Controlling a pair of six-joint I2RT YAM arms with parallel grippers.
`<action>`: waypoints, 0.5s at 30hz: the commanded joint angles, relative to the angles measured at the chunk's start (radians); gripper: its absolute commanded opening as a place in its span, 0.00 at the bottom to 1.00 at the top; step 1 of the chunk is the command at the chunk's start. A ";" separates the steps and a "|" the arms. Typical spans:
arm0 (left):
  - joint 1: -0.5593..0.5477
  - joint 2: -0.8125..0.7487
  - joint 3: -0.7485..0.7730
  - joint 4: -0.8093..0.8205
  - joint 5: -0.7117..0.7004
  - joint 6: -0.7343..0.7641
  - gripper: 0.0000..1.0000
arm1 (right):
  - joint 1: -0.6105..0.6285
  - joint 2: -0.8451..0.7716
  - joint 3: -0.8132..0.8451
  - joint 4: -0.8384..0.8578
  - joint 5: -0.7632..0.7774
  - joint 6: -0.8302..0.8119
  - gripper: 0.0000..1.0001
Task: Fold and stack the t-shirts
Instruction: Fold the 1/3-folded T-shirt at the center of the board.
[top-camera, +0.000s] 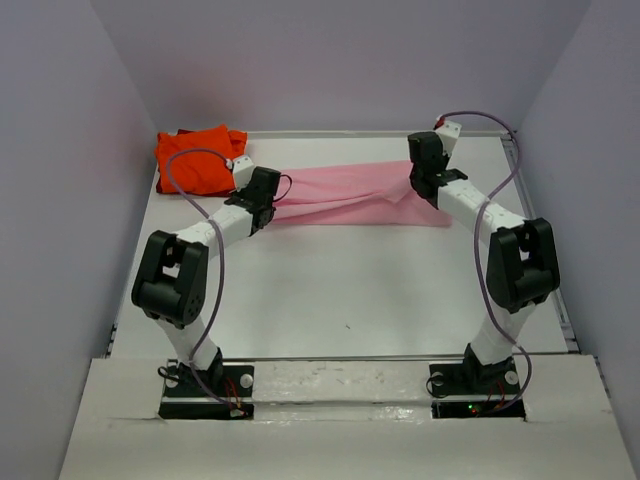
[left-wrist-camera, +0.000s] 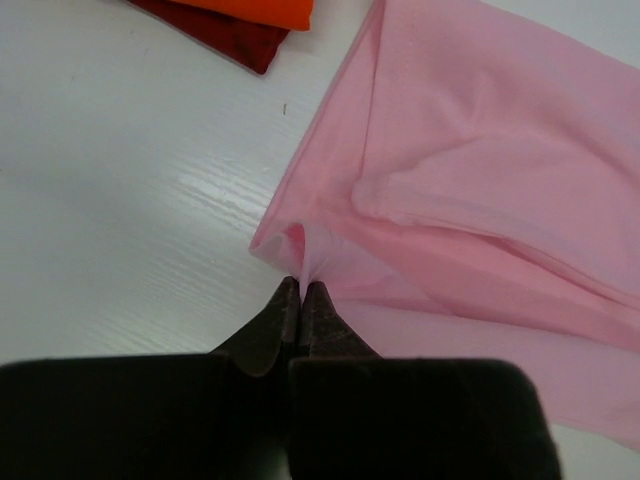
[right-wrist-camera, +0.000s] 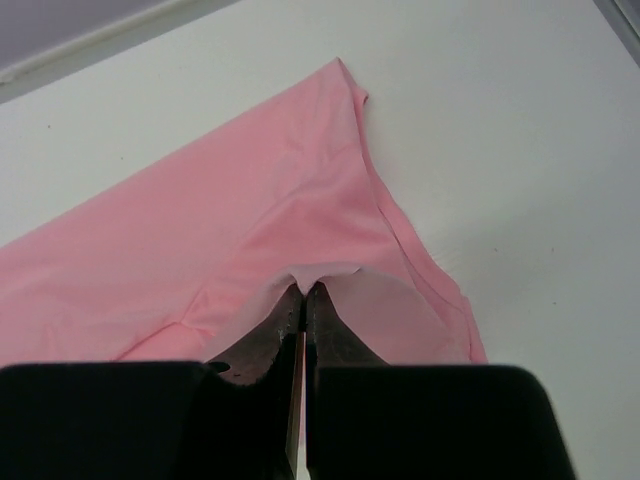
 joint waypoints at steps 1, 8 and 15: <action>0.011 0.041 0.082 0.007 -0.008 0.027 0.00 | -0.018 0.046 0.093 0.050 0.050 -0.033 0.00; 0.025 0.153 0.193 -0.010 -0.011 0.057 0.00 | -0.027 0.152 0.166 0.050 0.040 -0.046 0.00; 0.055 0.262 0.298 -0.024 -0.028 0.073 0.00 | -0.037 0.250 0.223 0.039 0.043 -0.063 0.00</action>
